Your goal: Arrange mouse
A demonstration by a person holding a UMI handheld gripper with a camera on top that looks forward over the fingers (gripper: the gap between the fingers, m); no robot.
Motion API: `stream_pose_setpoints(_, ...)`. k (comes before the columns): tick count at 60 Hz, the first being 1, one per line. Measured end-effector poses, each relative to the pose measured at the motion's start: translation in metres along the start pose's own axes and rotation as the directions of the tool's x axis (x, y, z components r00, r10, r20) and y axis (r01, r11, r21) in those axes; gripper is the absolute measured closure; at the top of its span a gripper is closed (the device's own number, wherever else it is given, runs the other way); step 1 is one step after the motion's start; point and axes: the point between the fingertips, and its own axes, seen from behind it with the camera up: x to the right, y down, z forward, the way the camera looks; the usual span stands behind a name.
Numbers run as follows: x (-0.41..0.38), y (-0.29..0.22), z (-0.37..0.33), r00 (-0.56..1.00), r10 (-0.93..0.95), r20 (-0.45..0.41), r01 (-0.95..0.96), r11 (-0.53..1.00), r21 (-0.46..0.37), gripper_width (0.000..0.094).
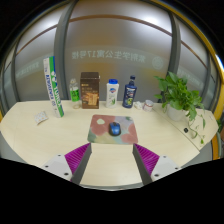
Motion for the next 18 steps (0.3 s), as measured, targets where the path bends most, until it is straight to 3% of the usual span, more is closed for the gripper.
stream_pose_setpoints(18, 0.001, 0.021, -0.023, 1.0, 0.005, -0.018, -0.006, 1.0, -0.022, 0.0088)
